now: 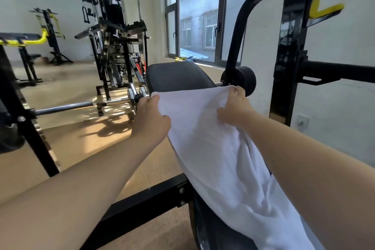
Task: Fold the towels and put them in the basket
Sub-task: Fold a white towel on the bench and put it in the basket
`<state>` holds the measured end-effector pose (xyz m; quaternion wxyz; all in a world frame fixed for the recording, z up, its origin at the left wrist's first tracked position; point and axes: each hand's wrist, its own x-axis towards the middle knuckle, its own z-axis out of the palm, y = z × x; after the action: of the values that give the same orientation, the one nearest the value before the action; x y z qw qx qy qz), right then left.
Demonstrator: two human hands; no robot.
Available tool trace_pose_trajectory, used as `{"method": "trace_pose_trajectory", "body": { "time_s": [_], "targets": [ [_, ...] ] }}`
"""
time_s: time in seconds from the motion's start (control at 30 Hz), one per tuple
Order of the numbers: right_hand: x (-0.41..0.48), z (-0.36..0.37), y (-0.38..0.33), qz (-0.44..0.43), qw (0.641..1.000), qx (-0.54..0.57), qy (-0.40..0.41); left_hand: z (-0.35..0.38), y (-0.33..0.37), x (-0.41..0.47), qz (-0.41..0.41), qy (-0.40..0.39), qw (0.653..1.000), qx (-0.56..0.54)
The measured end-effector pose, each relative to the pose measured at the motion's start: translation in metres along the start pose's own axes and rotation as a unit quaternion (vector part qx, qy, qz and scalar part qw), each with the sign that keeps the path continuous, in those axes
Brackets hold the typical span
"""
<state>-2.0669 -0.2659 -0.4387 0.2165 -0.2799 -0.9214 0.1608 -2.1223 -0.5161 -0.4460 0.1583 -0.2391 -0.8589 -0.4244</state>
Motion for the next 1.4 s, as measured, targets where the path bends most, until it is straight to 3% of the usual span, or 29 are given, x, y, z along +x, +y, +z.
{"method": "trace_pose_trajectory", "body": {
  "time_s": [0.13, 0.2, 0.37, 0.57, 0.7, 0.8, 0.93, 1.07, 1.23, 1.4],
  "targets": [
    [0.001, 0.001, 0.0, 0.052, 0.998, -0.013, -0.03, 0.007, -0.006, -0.002, -0.062, -0.029, 0.994, 0.087],
    [-0.002, 0.0, 0.004, 0.036, 0.998, -0.009, -0.052, 0.009, -0.005, -0.008, -0.073, -0.014, 0.99, 0.124],
    [-0.018, -0.004, 0.013, -0.075, 0.997, -0.027, -0.005, 0.011, 0.002, -0.025, 0.068, 0.039, 0.984, 0.159],
    [-0.041, -0.02, 0.026, -0.04, 0.998, -0.03, -0.034, 0.025, 0.02, -0.057, 0.145, -0.061, 0.98, 0.124],
    [-0.062, -0.029, 0.049, -0.04, 0.997, -0.017, -0.071, 0.033, 0.027, -0.078, 0.176, -0.144, 0.973, 0.038],
    [-0.079, -0.042, 0.063, -0.038, 0.996, -0.007, -0.084, 0.04, 0.036, -0.093, 0.209, -0.163, 0.964, 0.011],
    [-0.106, -0.058, 0.081, -0.038, 0.993, -0.033, -0.11, 0.05, 0.053, -0.114, 0.226, -0.207, 0.952, -0.008],
    [-0.139, -0.07, 0.101, 0.022, 0.987, -0.041, -0.156, 0.056, 0.07, -0.142, 0.22, -0.263, 0.939, -0.03],
    [-0.181, -0.075, 0.116, 0.155, 0.949, 0.068, -0.267, 0.064, 0.085, -0.17, 0.201, -0.336, 0.92, -0.025],
    [-0.21, -0.074, 0.125, 0.148, 0.954, 0.179, -0.191, 0.068, 0.092, -0.187, 0.184, -0.374, 0.908, 0.035]
  ]
}}
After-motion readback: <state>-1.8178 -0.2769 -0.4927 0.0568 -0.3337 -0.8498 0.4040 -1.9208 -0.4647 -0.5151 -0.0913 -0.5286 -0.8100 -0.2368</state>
